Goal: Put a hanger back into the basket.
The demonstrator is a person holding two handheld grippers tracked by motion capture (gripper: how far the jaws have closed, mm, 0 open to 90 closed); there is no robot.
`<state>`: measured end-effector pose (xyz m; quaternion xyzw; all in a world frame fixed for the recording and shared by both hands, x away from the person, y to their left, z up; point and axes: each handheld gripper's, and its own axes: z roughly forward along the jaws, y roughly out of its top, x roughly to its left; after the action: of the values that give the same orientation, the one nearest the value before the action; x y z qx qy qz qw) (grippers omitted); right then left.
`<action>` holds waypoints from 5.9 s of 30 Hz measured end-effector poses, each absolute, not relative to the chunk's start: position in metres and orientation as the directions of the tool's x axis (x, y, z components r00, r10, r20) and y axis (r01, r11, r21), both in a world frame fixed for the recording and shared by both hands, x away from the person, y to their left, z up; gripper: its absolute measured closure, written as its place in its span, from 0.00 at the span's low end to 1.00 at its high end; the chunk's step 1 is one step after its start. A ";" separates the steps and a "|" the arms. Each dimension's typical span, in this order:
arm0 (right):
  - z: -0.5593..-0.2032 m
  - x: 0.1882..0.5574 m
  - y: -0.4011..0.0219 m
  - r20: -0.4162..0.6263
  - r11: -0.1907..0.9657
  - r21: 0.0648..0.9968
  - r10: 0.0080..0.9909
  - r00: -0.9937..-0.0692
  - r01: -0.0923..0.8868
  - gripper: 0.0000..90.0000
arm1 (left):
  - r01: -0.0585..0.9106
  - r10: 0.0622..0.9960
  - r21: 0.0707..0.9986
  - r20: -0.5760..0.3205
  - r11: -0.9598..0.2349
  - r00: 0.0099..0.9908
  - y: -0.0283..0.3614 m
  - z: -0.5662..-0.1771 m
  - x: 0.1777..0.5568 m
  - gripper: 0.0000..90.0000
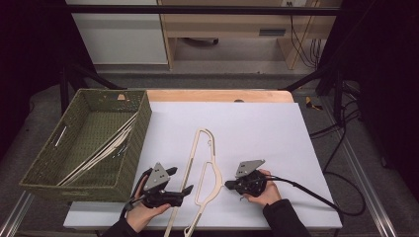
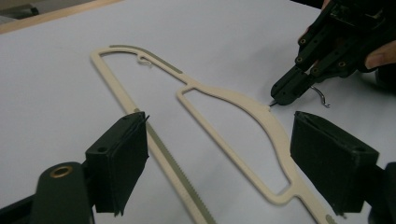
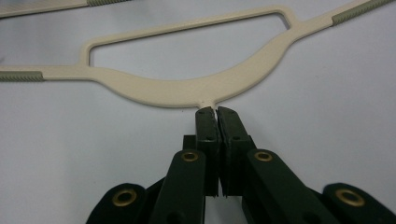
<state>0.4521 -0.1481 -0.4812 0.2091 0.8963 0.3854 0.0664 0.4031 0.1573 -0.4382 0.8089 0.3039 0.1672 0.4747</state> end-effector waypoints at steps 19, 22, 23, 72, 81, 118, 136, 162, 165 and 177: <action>-0.461 0.449 -0.154 0.079 0.601 0.739 0.374 -0.924 0.306 0.99 | 0.366 0.582 0.798 -0.024 -0.479 0.813 0.086 -0.449 0.410 0.26; -0.459 0.448 -0.153 0.084 0.600 0.736 0.379 -0.922 0.313 0.99 | 0.371 0.581 0.783 -0.014 -0.500 0.814 0.079 -0.452 0.410 0.28; -0.457 0.448 -0.153 0.076 0.606 0.735 0.372 -0.925 0.304 0.99 | 0.373 0.579 0.778 -0.015 -0.505 0.815 0.076 -0.453 0.410 0.29; -0.405 0.435 -0.222 0.157 0.179 0.910 0.687 -0.709 0.374 0.32 | 0.492 0.683 0.726 -0.044 -0.480 0.729 0.105 -0.416 0.398 0.85; -0.410 0.437 -0.232 0.174 0.125 0.916 0.732 -0.659 0.381 0.13 | 0.511 0.734 0.737 -0.030 -0.442 0.678 0.126 -0.402 0.402 0.89; -0.414 0.436 -0.240 0.168 0.122 0.913 0.758 -0.630 0.390 0.01 | 0.428 0.737 0.836 -0.044 -0.342 0.674 0.178 -0.343 0.405 0.96; -0.413 0.436 -0.242 0.153 0.132 0.915 0.762 -0.629 0.382 0.01 | 0.300 0.692 0.880 0.043 -0.367 0.721 0.212 -0.257 0.409 0.96; -0.410 0.434 -0.246 0.142 0.128 0.921 0.769 -0.624 0.367 0.01 | 0.316 0.756 0.869 0.096 -0.381 0.648 0.312 -0.229 0.464 0.95; -0.410 0.433 -0.246 0.147 0.122 0.921 0.770 -0.620 0.370 0.01 | 0.332 0.769 0.856 0.113 -0.397 0.629 0.319 -0.230 0.468 0.96; -0.409 0.432 -0.249 0.145 0.119 0.924 0.773 -0.618 0.364 0.01 | 0.337 0.791 0.841 0.161 -0.423 0.590 0.353 -0.243 0.487 0.95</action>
<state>0.4324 -0.2487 -0.4087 0.3930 0.7232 0.5349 0.1908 0.4866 0.3534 -0.2429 0.7952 0.3548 0.2812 0.4033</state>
